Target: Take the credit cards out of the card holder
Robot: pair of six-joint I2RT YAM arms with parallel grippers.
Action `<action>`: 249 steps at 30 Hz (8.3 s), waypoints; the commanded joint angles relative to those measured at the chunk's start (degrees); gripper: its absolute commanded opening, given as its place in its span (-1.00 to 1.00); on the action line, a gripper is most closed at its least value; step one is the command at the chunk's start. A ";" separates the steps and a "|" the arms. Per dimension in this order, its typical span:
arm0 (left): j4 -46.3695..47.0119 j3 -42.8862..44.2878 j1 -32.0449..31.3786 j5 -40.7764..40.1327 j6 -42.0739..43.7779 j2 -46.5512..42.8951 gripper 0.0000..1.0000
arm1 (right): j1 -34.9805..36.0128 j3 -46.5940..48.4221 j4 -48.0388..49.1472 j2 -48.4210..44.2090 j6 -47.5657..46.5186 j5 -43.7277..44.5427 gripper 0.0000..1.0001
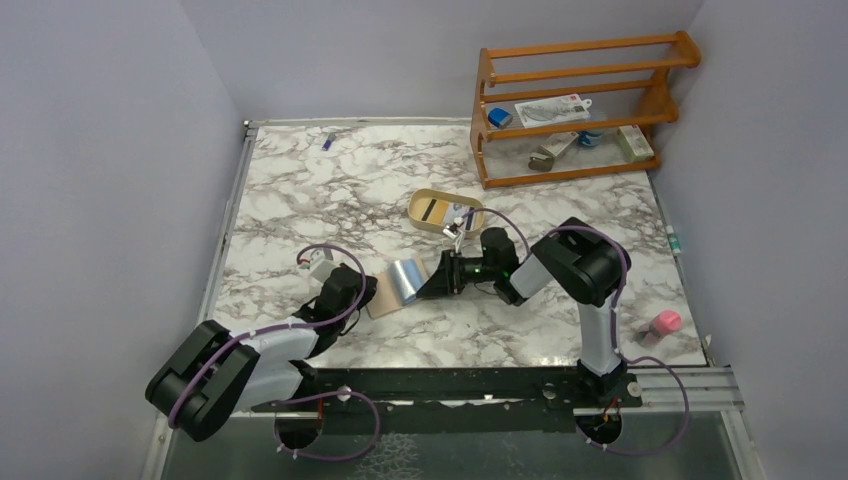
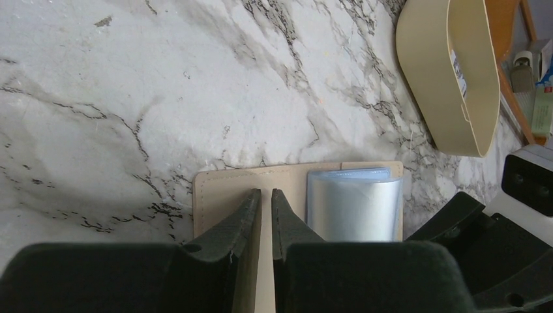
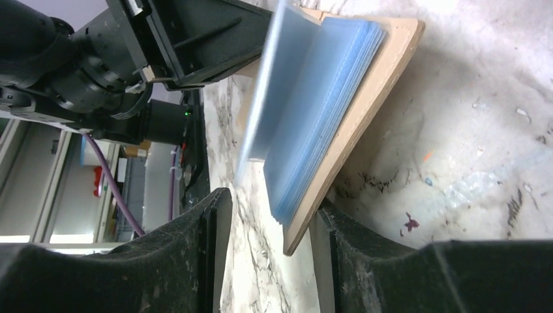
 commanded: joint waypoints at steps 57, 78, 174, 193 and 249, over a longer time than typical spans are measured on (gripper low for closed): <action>-5.00 -0.14 0.84 4.58 3.93 4.96 -0.85 | -3.48 2.01 -11.85 -15.86 -10.51 7.00 -0.99; -4.78 2.88 1.43 8.12 5.82 9.14 0.23 | -3.07 4.17 -23.47 -21.42 -20.42 7.39 -0.99; -2.28 22.03 7.32 34.48 15.33 18.44 -0.20 | 0.36 8.81 -47.84 -27.87 -32.45 26.21 -0.99; -21.19 28.05 7.96 25.64 23.57 6.26 -0.18 | 0.27 8.82 -44.93 -25.05 -29.66 24.19 -0.99; -16.57 20.62 7.78 29.66 25.10 9.94 -0.31 | -4.38 5.26 -44.87 -36.63 -18.43 10.11 0.28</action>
